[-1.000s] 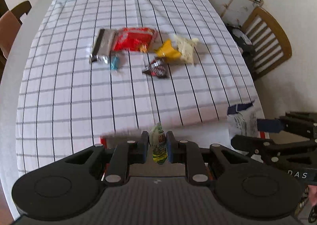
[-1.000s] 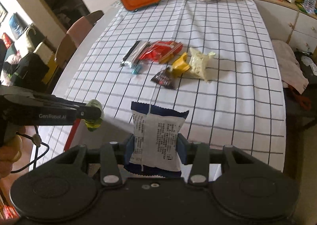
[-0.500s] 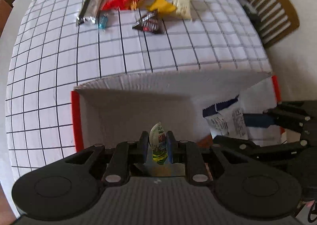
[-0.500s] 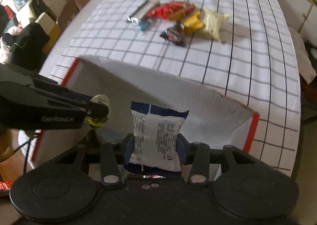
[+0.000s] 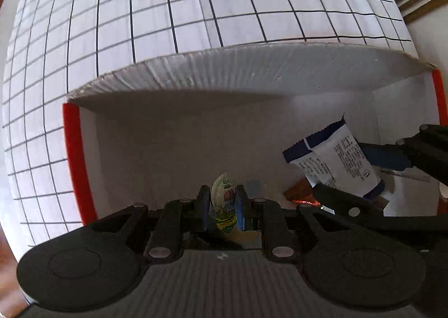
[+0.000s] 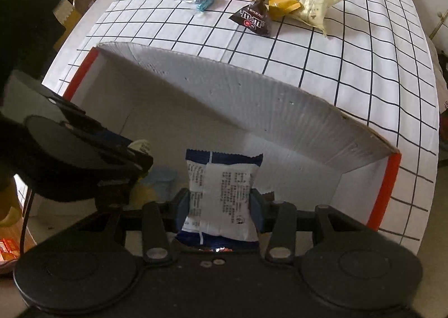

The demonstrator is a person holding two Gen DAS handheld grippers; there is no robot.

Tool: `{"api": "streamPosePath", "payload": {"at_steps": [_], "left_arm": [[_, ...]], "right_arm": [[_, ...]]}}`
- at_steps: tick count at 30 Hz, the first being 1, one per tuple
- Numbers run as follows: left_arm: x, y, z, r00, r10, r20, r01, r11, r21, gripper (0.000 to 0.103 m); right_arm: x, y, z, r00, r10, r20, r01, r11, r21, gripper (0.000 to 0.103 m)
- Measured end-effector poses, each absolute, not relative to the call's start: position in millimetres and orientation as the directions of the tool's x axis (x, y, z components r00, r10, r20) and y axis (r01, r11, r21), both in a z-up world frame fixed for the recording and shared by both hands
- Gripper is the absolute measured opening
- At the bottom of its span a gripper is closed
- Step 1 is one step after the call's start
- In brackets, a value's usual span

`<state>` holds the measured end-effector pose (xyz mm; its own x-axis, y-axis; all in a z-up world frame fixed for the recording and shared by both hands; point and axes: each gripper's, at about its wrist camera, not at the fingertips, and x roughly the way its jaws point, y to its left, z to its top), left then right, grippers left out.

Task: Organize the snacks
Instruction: 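Lower both packets into the white box and open both grippers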

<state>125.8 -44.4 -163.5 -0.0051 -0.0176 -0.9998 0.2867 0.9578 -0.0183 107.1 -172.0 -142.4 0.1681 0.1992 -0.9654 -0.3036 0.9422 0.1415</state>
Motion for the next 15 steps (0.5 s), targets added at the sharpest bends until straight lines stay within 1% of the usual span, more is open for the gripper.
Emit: {"api": "streamPosePath", "payload": {"at_steps": [9, 15], "left_arm": [[130.4, -44.4, -163.5, -0.009, -0.034, -0.999, 0.291, 0.956, -0.035, 0.019], [126.1, -43.1, -149.9, 0.022, -0.052, -0.998, 0.301, 0.953, -0.043, 0.021]], "right_arm": [[109.2, -175.2, -140.9, 0.173, 0.200, -0.964, -0.298, 0.944, 0.142, 0.045], [108.3, -177.7, -130.8, 0.191, 0.220, -0.957, -0.296, 0.942, 0.157, 0.047]]}}
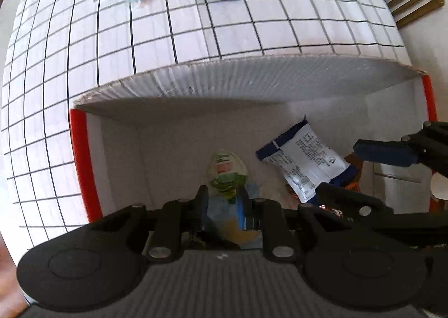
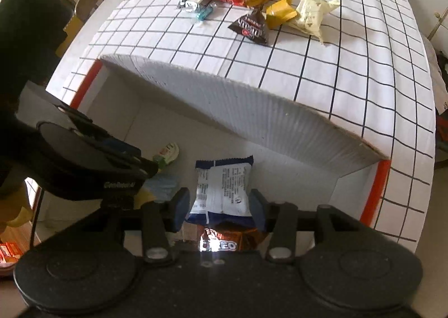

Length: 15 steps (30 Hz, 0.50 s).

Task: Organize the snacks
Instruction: 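Lower both packets into the white box and open both grippers, then move both tools back over the remaining snack pile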

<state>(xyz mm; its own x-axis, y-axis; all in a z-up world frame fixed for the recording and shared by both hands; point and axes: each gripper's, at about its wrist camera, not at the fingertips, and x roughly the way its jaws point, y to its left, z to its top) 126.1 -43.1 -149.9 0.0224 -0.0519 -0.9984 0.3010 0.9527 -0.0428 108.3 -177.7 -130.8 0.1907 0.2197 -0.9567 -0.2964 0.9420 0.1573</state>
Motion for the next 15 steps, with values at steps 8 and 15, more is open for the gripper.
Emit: {"api": "streamPosePath", "payload": {"at_steps": [8, 15], "left_arm": [[120.8, -36.2, -118.9, 0.104, -0.109, -0.989, 0.312, 0.947, -0.071, 0.034], [118.8, -32.3, -85.8, 0.224, -0.151, -0.963, 0.314, 0.946, -0.075, 0.067]], "right_arm": [[104.5, -185.7, -102.6, 0.246, 0.261, -0.933, -0.295, 0.938, 0.184, 0.060], [105.4, -193.6, -76.8, 0.310, 0.292, -0.905, -0.286, 0.936, 0.204, 0.075]]}}
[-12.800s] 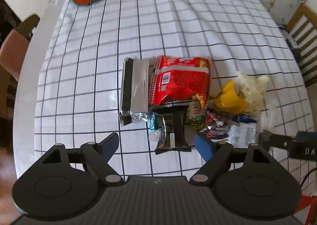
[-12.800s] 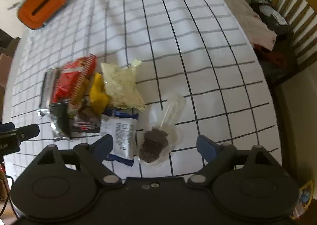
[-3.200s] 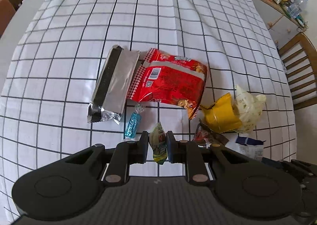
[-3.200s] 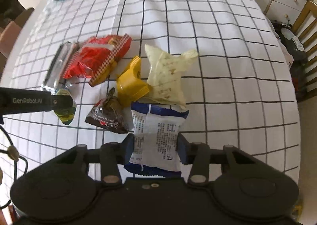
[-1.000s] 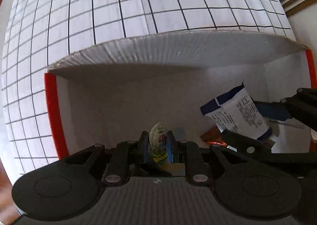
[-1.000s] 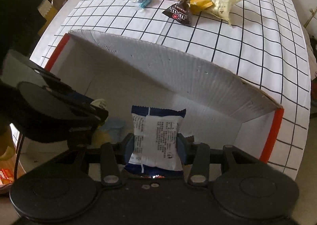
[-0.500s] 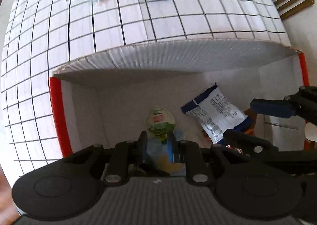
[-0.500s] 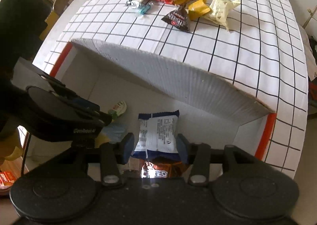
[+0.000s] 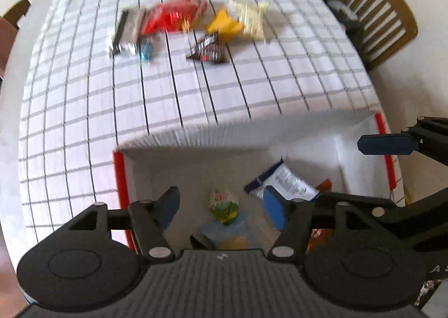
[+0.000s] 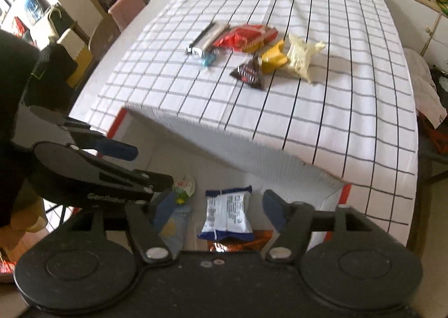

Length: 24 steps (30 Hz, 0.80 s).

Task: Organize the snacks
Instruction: 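Move both tools back over the remaining snack pile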

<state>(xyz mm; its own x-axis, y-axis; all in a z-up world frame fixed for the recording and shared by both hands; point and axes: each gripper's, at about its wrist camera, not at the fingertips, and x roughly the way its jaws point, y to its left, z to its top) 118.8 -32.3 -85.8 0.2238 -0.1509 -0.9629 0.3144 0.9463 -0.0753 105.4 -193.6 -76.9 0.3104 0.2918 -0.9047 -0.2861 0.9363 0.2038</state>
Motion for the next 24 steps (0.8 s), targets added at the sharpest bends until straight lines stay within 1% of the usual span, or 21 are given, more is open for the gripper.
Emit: {"api": "streamPosePath", "payload": {"at_steps": [3, 6, 11, 15, 16, 17, 18, 24], "left_arm": [[122.3, -28.3, -73.5, 0.274, -0.165, -0.948, 0.308, 0.948, -0.076, 0.073], [127.1, -25.0, -61.4, 0.329, -0.167, -0.930, 0.303, 0.951, -0.063, 0.074], [137.9, -17.5, -43.7, 0.402, -0.170, -0.900, 0.293, 0.955, -0.050, 0.079], [152.1, -10.6, -37.2, 0.454, -0.145, -0.879, 0.259, 0.966, -0.025, 0.080], [156.9, -8.6, -35.9, 0.463, -0.141, -0.875, 0.252, 0.967, -0.023, 0.080], [160.9, -6.5, -35.0, 0.469, -0.138, -0.872, 0.248, 0.969, -0.020, 0.080], [165.9, -5.4, -35.4, 0.475, -0.133, -0.870, 0.242, 0.970, -0.016, 0.080], [198.8, 4.3, -39.3, 0.497, -0.100, -0.862, 0.208, 0.978, 0.006, 0.080]], "right_arm": [[108.2, -196.1, -66.1, 0.340, 0.303, -0.890, -0.285, 0.935, 0.210, 0.081], [114.0, -200.1, -55.7, 0.371, 0.314, -0.874, -0.273, 0.936, 0.221, 0.086], [128.4, -207.8, -42.3, 0.423, 0.306, -0.853, -0.245, 0.945, 0.217, 0.088], [143.7, -215.2, -38.4, 0.450, 0.301, -0.841, -0.215, 0.950, 0.225, 0.088], [147.5, -217.1, -37.7, 0.454, 0.297, -0.840, -0.205, 0.952, 0.226, 0.089], [151.9, -218.8, -37.6, 0.457, 0.293, -0.840, -0.195, 0.954, 0.227, 0.094], [155.9, -220.5, -37.0, 0.465, 0.292, -0.836, -0.186, 0.955, 0.230, 0.096], [189.4, -227.3, -37.9, 0.486, 0.266, -0.833, -0.131, 0.964, 0.232, 0.096]]}}
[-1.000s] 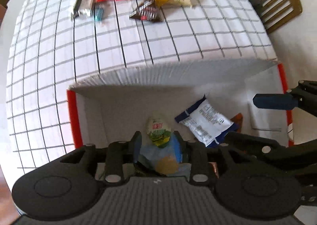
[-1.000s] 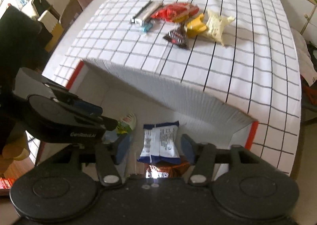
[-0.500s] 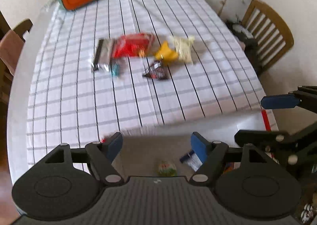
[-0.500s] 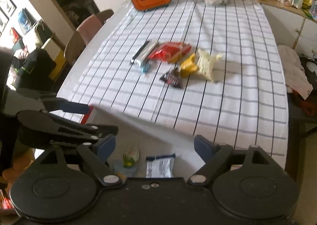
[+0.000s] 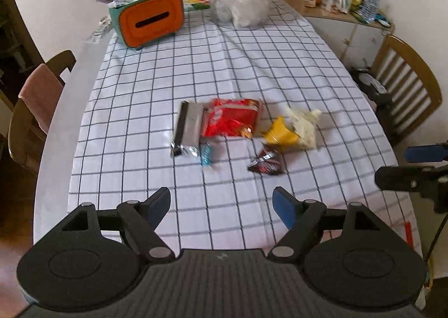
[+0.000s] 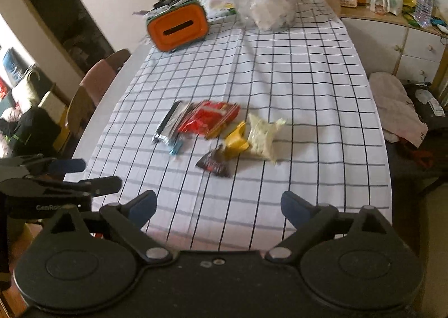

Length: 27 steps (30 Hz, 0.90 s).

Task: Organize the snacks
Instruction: 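Move both tools back over the remaining snack pile, then grasp the blue candy with left gripper while right gripper grasps the cream packet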

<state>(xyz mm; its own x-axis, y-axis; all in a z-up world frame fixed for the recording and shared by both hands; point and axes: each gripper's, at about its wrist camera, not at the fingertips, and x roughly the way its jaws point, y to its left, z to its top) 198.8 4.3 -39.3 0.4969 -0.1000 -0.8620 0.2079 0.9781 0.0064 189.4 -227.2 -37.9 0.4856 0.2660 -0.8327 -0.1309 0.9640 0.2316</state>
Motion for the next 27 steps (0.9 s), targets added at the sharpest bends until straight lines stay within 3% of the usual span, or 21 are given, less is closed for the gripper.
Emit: {"api": "streamPosePath", "payload": {"at_steps": [19, 27], "left_arm": [[296.0, 11.0, -117.2, 0.398, -0.059, -0.915, 0.152, 0.988, 0.003, 0.080], [320.6, 6.5, -149.5, 0.350, -0.032, -0.936, 0.133, 0.991, 0.016, 0.080]], "right_arm": [[299.6, -235.7, -104.0, 0.412, 0.155, -0.898, 0.112, 0.969, 0.219, 0.091], [326.7, -235.6, -138.2, 0.368, 0.114, -0.923, 0.182, 0.964, 0.192, 0.077]]}}
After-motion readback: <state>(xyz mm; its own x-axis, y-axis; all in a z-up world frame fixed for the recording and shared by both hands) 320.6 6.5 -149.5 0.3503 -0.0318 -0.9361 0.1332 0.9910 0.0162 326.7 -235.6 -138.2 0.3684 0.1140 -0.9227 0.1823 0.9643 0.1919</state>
